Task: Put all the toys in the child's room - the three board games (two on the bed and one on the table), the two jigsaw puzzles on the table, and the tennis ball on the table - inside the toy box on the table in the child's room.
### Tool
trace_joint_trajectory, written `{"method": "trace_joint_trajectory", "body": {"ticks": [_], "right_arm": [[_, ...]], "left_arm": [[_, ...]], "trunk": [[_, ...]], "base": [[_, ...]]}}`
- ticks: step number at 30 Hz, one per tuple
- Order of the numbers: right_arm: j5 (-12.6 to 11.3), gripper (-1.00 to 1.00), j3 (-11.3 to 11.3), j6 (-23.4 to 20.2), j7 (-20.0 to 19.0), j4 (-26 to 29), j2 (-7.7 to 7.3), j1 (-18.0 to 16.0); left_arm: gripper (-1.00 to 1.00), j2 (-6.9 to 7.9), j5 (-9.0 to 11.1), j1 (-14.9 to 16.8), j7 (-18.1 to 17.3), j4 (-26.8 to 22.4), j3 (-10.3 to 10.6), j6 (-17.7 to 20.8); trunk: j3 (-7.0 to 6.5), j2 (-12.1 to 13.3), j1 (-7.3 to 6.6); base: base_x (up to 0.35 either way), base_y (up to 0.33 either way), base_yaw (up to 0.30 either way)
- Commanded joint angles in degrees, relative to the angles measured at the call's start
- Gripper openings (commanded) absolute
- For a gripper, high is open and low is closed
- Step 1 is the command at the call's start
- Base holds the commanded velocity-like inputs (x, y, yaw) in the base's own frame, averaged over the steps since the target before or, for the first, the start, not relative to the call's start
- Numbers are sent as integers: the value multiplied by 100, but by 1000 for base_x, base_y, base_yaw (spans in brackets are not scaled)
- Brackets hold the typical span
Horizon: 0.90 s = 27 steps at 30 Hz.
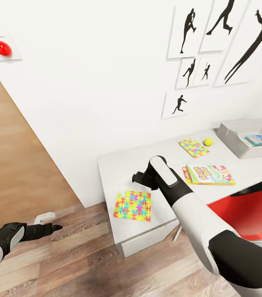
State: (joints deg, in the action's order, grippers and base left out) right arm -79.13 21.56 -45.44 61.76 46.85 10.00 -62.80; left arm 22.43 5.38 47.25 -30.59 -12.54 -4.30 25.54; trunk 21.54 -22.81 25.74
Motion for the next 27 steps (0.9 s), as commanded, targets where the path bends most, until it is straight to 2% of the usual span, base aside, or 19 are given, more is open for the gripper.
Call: {"method": "trace_joint_trajectory", "body": {"ticks": [1, 9, 17, 27], "right_arm": [[-35, 100, 4, -20, 48, 8, 0, -9], [35, 100, 3, 79, 47, 32, 0, -26], [370, 100, -2, 226, 54, 27, 0, -57], [615, 100, -3, 442, 60, 19, 0, -79]], "left_arm": [[100, -1, 36, 3, -12, -3, -34, 58], [100, -6, 33, 3, -8, -3, -34, 47], [100, -9, 33, 3, -7, -2, -33, 35], [100, -16, 33, 3, 0, -3, -31, 30]], "trunk": [[19, -11, 4], [95, -11, 4], [170, -11, 4], [265, -11, 4]], "base": [[68, 13, 0], [24, 4, 0], [2, 0, 0], [0, 0, 0]]}}
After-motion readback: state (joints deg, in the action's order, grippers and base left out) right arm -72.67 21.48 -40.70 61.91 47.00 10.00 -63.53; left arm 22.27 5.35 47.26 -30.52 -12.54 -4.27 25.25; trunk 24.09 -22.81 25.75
